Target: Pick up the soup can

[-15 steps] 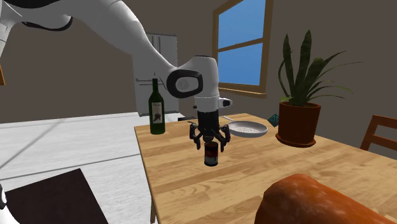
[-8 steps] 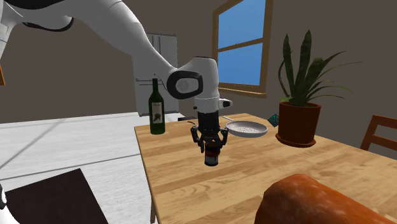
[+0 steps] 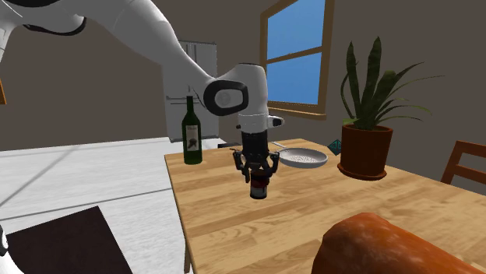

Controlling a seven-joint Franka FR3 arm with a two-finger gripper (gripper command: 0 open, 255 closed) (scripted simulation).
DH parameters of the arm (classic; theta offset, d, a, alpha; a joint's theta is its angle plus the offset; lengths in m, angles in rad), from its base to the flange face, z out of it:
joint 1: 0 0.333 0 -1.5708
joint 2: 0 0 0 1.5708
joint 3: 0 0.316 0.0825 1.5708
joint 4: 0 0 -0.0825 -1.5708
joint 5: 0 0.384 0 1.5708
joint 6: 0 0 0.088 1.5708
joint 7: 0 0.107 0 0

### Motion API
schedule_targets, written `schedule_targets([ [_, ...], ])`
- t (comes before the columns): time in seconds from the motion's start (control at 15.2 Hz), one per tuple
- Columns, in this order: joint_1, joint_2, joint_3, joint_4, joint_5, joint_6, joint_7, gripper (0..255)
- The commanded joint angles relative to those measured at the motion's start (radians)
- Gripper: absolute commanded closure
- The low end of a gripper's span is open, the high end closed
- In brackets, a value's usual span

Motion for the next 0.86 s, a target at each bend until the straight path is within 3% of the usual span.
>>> schedule_targets([
  [0.0, 0.003, -0.016, -0.004, 0.007, -0.008, -0.022, 0.006, 255],
  [0.79, 0.014, -0.089, -0.020, 0.049, -0.045, -0.134, 0.033, 255],
])
